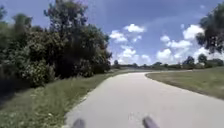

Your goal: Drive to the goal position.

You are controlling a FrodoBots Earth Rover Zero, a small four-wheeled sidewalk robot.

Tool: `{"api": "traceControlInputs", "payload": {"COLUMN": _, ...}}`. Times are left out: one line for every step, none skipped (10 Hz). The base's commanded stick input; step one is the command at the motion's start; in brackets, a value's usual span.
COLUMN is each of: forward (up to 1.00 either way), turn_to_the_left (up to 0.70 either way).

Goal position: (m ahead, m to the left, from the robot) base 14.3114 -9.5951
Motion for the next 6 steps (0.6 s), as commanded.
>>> {"api": "traceControlInputs", "payload": {"forward": 0.7, "turn_to_the_left": 0.0}}
{"api": "traceControlInputs", "payload": {"forward": 0.7, "turn_to_the_left": 0.0}}
{"api": "traceControlInputs", "payload": {"forward": 0.7, "turn_to_the_left": 0.0}}
{"api": "traceControlInputs", "payload": {"forward": 0.7, "turn_to_the_left": 0.0}}
{"api": "traceControlInputs", "payload": {"forward": 0.7, "turn_to_the_left": 0.0}}
{"api": "traceControlInputs", "payload": {"forward": 0.7, "turn_to_the_left": 0.0}}
